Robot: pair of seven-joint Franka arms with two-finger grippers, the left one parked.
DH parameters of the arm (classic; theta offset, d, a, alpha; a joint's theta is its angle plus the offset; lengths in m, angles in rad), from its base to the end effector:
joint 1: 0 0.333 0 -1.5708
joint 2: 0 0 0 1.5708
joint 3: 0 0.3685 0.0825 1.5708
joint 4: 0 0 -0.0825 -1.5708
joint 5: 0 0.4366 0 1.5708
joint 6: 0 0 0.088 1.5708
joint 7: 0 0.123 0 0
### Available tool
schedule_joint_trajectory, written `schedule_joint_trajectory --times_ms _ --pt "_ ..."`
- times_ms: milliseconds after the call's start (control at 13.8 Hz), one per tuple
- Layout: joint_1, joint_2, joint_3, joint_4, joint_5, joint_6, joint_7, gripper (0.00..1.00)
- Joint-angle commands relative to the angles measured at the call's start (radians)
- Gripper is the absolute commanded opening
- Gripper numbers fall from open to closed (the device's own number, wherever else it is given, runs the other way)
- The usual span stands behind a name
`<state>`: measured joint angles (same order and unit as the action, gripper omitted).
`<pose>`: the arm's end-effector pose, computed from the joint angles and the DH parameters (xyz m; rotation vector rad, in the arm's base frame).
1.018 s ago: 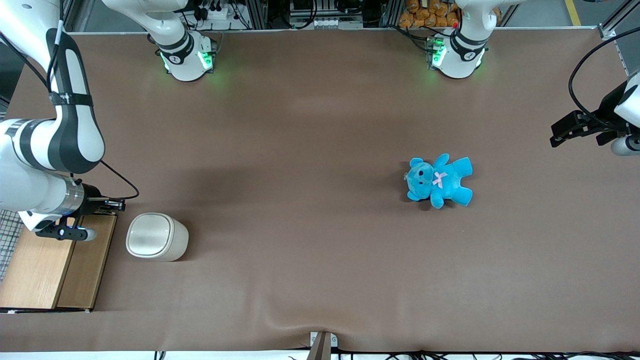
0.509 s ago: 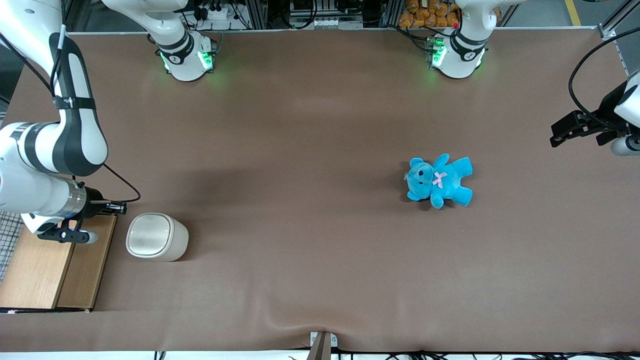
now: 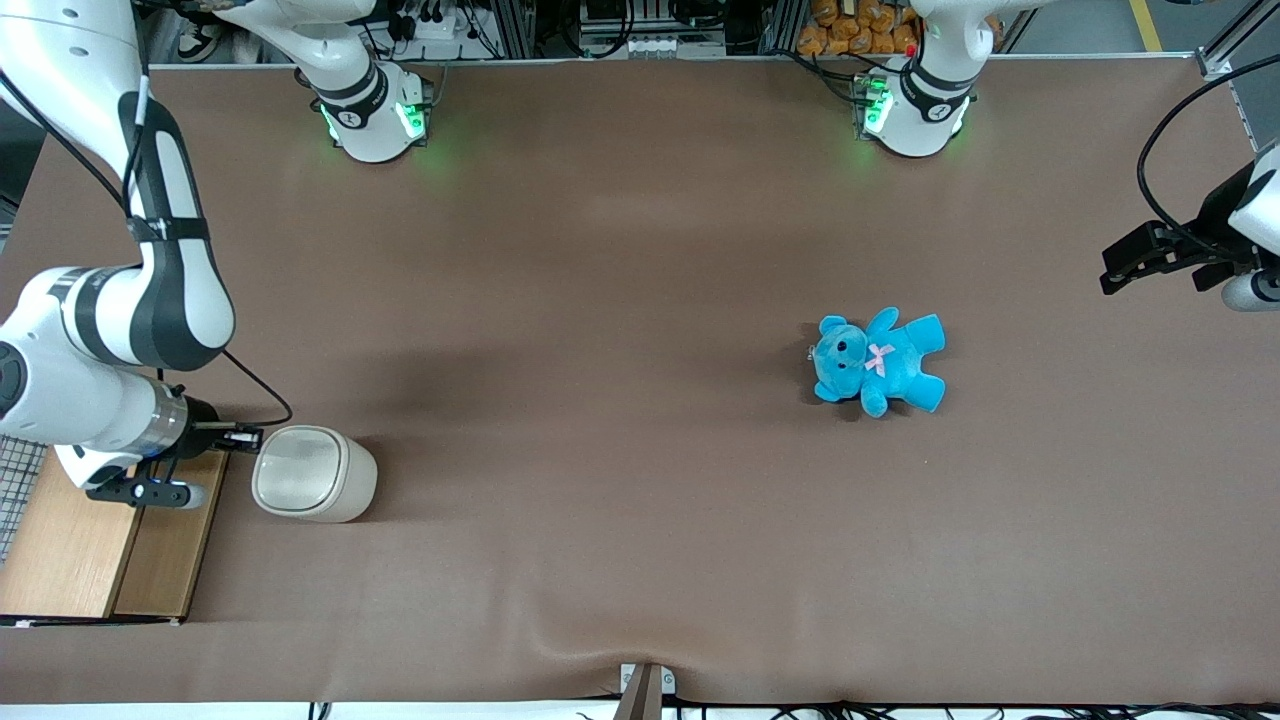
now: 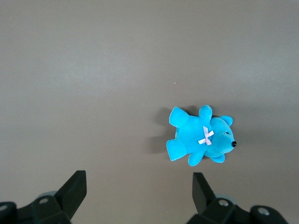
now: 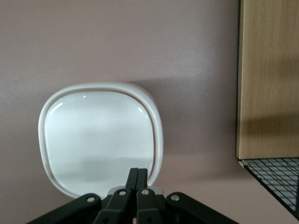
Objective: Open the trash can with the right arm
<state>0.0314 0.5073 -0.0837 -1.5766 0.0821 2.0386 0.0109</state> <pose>0.7540 -0.0252 0.3468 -3.1051 0.1433 0.0660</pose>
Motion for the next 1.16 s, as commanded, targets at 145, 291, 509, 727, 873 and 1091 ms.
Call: schedule_joint_trajectory --times_ms 145,291,509,727,873,1091 --pt "0.004 0.062 -0.002 0.05 0.01 0.041 0.02 0.0" --pt "0.005 0.073 -0.001 0.058 0.012 0.046 0.023 0.0" --pt "0.005 0.074 -0.001 0.055 0.016 0.083 0.021 0.0" --pt "0.005 0.086 -0.001 0.049 0.016 0.106 0.021 0.0" --pt "0.004 0.092 -0.001 0.046 0.016 0.126 0.021 0.0" --pt "0.005 0.096 -0.001 0.043 0.016 0.126 0.021 0.0"
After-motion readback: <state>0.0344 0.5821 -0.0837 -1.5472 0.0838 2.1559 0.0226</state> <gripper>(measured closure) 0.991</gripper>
